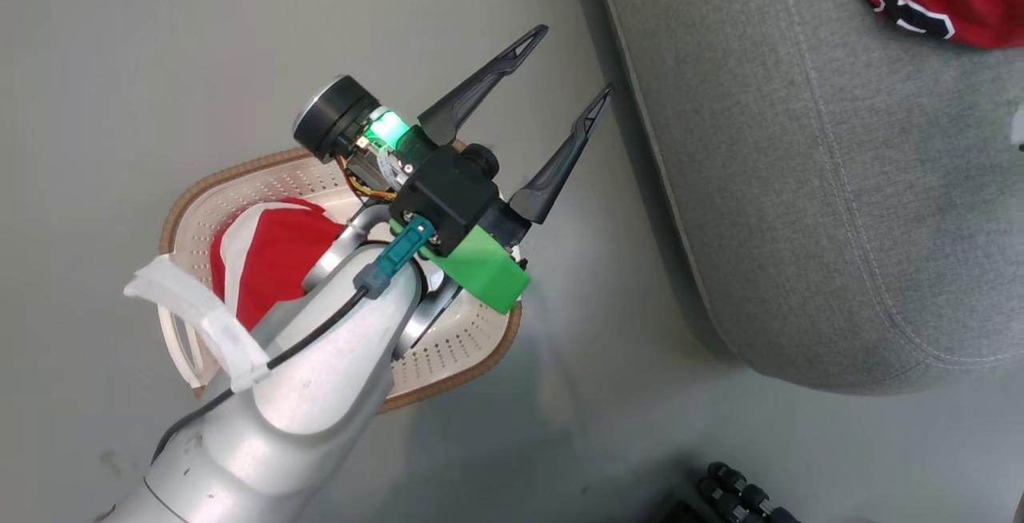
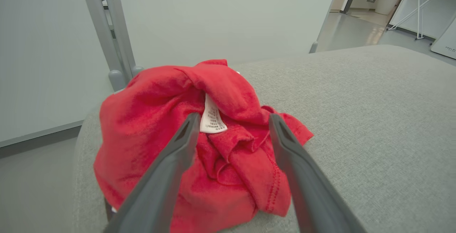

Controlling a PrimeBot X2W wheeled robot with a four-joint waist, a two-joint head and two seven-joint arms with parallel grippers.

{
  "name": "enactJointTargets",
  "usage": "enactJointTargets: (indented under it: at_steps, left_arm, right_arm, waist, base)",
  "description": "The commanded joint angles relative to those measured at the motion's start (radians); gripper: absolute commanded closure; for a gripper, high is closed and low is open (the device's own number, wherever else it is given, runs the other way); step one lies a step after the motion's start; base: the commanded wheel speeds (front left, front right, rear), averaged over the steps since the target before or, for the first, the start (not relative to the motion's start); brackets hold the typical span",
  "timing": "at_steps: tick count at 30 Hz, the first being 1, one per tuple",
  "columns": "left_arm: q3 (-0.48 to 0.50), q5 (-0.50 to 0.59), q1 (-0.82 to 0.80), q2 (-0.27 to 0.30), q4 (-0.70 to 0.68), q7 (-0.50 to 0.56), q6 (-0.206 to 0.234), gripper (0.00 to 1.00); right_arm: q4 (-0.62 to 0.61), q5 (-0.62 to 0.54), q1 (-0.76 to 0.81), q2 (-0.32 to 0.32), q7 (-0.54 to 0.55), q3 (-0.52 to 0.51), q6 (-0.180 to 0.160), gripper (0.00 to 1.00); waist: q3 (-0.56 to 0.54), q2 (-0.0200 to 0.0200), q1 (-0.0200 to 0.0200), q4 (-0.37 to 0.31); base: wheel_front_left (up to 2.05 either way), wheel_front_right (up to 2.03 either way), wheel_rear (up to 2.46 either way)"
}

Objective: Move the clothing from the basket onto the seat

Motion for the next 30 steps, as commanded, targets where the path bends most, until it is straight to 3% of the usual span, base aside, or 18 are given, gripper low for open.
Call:
enactJointTargets:
  at_steps: [1,15,30]
  left_arm:
    - [0.013,-0.004,0.029,-0.002,-0.006,0.000,0.007,0.00]
    - [0.170,-0.026,0.232,-0.008,-0.028,0.000,0.039,0.00]
    - [0.453,-0.007,0.422,-0.054,-0.054,0.000,0.042,0.00]
  right_arm:
    - [-0.027,-0.008,0.046,0.005,-0.003,0.000,-0.001,0.00]
    - [-0.316,-0.018,0.304,0.096,-0.003,0.138,-0.001,0.00]
    - [-0.416,-0.029,0.417,0.169,-0.003,0.296,-0.001,0.00]
  waist:
    - [-0.066,0.0000,0.0000,-0.003]
    - [-0.252,0.0000,0.0000,0.092]
    - [-0.376,0.0000,0.0000,0.231]
  base:
    - [0.00,0.00,0.00]
    - [0.00,0.00,0.00]
    - [0.00,0.00,0.00]
